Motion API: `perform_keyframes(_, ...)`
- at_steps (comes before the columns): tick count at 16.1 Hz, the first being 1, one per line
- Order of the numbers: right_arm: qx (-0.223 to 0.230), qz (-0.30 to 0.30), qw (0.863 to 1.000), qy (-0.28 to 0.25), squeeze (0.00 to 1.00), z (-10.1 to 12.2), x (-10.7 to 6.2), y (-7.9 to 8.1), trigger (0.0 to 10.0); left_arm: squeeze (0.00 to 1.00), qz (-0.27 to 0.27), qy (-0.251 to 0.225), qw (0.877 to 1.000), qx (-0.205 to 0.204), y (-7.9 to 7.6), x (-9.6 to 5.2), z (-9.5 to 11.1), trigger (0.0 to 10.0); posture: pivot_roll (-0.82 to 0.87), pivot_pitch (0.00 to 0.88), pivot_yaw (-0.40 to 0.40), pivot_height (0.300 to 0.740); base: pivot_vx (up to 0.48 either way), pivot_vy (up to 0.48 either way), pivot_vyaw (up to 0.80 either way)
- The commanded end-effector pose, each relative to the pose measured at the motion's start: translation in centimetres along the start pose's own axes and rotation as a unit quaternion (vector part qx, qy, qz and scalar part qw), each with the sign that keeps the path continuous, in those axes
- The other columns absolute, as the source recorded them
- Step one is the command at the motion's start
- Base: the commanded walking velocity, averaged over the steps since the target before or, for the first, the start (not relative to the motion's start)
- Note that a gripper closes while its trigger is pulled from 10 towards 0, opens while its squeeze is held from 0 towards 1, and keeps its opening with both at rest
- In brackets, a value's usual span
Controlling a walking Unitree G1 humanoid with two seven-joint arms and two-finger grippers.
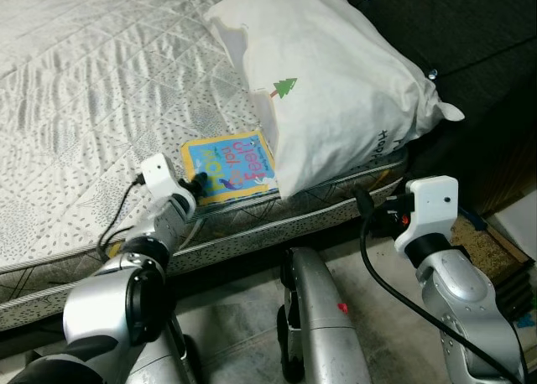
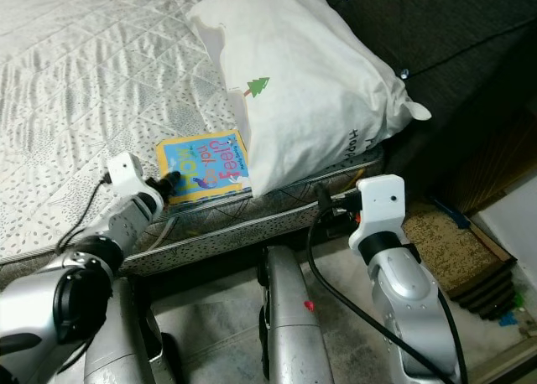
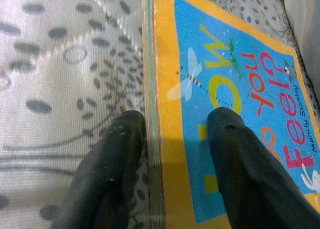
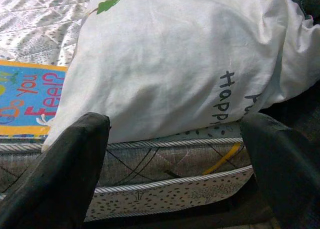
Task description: Clean up the room
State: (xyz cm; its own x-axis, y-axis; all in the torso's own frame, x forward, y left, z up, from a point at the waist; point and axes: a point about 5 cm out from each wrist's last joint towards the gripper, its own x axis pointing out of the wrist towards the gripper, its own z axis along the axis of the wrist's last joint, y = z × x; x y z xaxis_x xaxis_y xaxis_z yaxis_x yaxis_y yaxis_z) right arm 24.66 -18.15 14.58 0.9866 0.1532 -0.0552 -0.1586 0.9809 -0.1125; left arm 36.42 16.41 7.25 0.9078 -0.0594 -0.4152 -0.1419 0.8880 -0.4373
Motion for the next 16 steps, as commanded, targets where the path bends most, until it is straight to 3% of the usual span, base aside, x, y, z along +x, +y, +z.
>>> perform_keyframes(1, -0.001, -0.001, 1.000, -0.001, 0.00, -0.1, 0.1, -0.1, 10.0, 1.00, 0.004, 0.014, 1.000, 0.009, 0.1, 0.0, -0.4, 10.0, -0.29, 0.146, -0.054, 0.511, 0.000, 0.000, 0.00)
perform_keyframes(5, 0.015, 0.009, 1.000, -0.019, 0.00, 0.0, 1.8, 0.9, 10.0, 1.00, 0.003, -0.032, 0.999, 0.004, 0.0, 0.0, 0.8, 10.0, -0.21, 0.102, -0.041, 0.511, 0.000, 0.000, 0.00)
perform_keyframes(8, 0.031, 0.015, 0.999, -0.032, 0.00, 0.0, 3.2, 1.8, 10.0, 1.00, 0.021, -0.093, 0.995, 0.020, 1.3, -0.6, 1.8, 10.0, -0.14, 0.069, -0.027, 0.511, 0.000, 0.000, 0.00)
perform_keyframes(11, 0.047, 0.019, 0.998, -0.044, 0.00, -0.2, 4.9, 2.8, 10.0, 1.00, 0.027, -0.183, 0.980, 0.079, 2.8, -2.3, 3.9, 10.0, -0.07, 0.031, -0.026, 0.511, 0.000, 0.000, 0.00)
perform_keyframes(12, 0.053, 0.029, 0.997, -0.052, 0.00, -0.1, 5.7, 3.6, 10.0, 1.00, 0.037, -0.210, 0.971, 0.108, 3.8, -3.8, 4.5, 10.0, -0.03, 0.010, -0.025, 0.511, 0.000, 0.000, 0.00)
perform_keyframes(14, 0.038, 0.028, 0.997, -0.059, 0.00, 0.1, 6.7, 4.1, 10.0, 1.00, 0.042, -0.211, 0.968, 0.126, 4.3, -5.1, 4.3, 10.0, 0.01, 0.000, -0.020, 0.511, 0.000, 0.000, 0.00)
perform_keyframes(16, 0.034, 0.015, 0.996, -0.075, 0.00, 0.4, 7.9, 4.1, 10.0, 1.00, 0.029, -0.214, 0.961, 0.174, 3.6, -7.7, 3.2, 10.0, 0.03, 0.000, -0.012, 0.511, 0.000, 0.000, 0.00)
